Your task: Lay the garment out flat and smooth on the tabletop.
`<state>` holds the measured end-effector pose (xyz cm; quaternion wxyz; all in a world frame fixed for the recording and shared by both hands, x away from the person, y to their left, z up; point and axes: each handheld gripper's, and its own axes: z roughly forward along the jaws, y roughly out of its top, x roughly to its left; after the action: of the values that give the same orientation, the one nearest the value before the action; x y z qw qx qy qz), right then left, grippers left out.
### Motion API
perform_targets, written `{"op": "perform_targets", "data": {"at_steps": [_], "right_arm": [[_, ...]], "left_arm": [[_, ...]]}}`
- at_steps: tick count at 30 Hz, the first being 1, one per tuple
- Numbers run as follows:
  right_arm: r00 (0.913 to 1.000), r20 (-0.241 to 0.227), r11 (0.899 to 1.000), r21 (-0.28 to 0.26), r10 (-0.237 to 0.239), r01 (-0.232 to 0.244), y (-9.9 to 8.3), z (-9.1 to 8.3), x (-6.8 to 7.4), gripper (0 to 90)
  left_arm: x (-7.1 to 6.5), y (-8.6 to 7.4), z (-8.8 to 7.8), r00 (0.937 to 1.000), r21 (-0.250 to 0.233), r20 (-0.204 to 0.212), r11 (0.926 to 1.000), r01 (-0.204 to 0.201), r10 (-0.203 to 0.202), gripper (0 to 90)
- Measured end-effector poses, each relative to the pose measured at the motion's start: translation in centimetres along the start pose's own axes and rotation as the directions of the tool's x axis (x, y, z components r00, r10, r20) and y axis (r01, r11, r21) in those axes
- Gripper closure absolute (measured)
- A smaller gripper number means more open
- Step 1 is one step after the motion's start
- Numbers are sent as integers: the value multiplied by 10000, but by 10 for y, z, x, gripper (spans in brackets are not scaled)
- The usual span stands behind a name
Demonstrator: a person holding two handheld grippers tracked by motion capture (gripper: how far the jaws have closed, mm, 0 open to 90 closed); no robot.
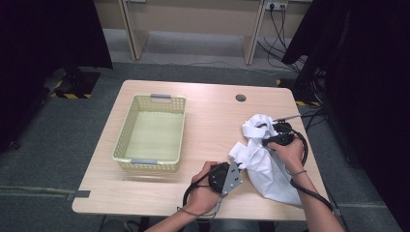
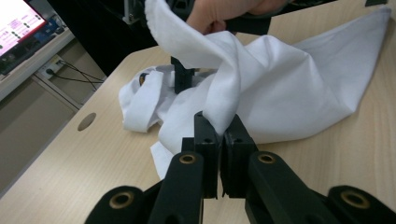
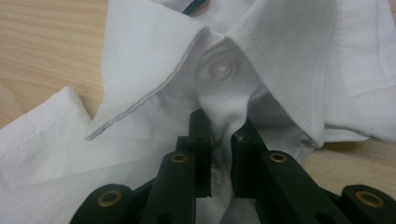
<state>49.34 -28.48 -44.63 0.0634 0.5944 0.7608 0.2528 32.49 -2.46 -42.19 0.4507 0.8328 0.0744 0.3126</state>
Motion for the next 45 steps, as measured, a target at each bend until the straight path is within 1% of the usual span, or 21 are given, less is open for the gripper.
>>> {"op": "perform_targets", "data": {"at_steps": [3,9,11,14,15,17,18,20,22,23,25,26,28,29,31,34,37,39,41,43,45], "right_arm": [[10000,-34,10000,-100,-2,2,1,3,3,808],[9998,-193,9997,-256,34,-39,6,11,15,804],[9998,-186,9995,-312,7,-13,8,14,19,801],[9998,-152,9992,-376,-100,94,9,16,24,795],[9998,-146,9993,-352,-113,108,9,16,26,780],[9998,-21,9993,-323,-185,184,10,15,27,706],[9997,1,9993,-292,-248,248,9,13,26,686],[9995,-109,9989,-349,-305,301,8,8,26,635],[9990,-220,9987,-360,-381,373,5,0,25,597],[9987,-288,9987,-316,-419,410,4,-4,25,583],[9980,-374,9981,-370,-510,497,2,-13,24,562],[9979,-441,9983,-367,-476,460,0,-18,24,554],[9969,-596,9978,-448,-513,486,-4,-27,24,548],[9966,-592,9975,-459,-574,547,-6,-31,25,548],[9946,-635,9957,-490,-815,785,-10,-39,28,543],[9932,-504,9930,-604,-1046,1015,-15,-49,31,536],[9943,-282,9926,-676,-1031,1010,-18,-56,28,535],[9937,-399,9919,-753,-1051,1019,-21,-61,27,547],[9896,-696,9899,-744,-1259,1207,-25,-65,30,556],[9835,-1046,9877,-684,-1474,1408,-31,-66,36,557],[9760,-1231,9831,-575,-1795,1736,-38,-64,42,557]], "left_arm": [[3,1,-2,10000,-23,-45,10000,-22,22,865],[11,1,-8,9997,-43,-240,10000,43,-44,863],[13,0,-9,9997,20,-247,10000,88,-87,862],[14,-4,-10,9999,140,-105,9998,135,-134,862],[14,-6,-10,9999,203,-55,9997,134,-133,862],[14,-9,-11,9999,297,104,9995,91,-94,862],[15,-11,-12,9997,372,223,9993,14,-22,862],[15,-14,-13,9989,488,469,9987,-123,100,862],[16,-17,-15,9970,629,695,9973,-377,333,861],[17,-18,-16,9962,704,759,9963,-483,429,861],[18,-22,-19,9949,857,886,9947,-565,489,858],[19,-23,-20,9942,956,928,9934,-631,542,857],[19,-27,-22,9937,1085,972,9919,-660,555,857],[20,-29,-23,9933,1162,1008,9909,-675,558,857],[19,-32,-24,9925,1266,1069,9893,-727,592,856],[18,-35,-26,9911,1326,1154,9878,-811,658,852],[17,-37,-30,9895,1341,1234,9867,-916,751,850],[16,-38,-31,9885,1349,1273,9859,-986,814,843],[16,-40,-31,9884,1349,1279,9859,-995,822,836],[16,-40,-31,9883,1317,1281,9863,-992,823,826],[16,-40,-31,9889,1249,1277,9880,-913,753,795]]}}
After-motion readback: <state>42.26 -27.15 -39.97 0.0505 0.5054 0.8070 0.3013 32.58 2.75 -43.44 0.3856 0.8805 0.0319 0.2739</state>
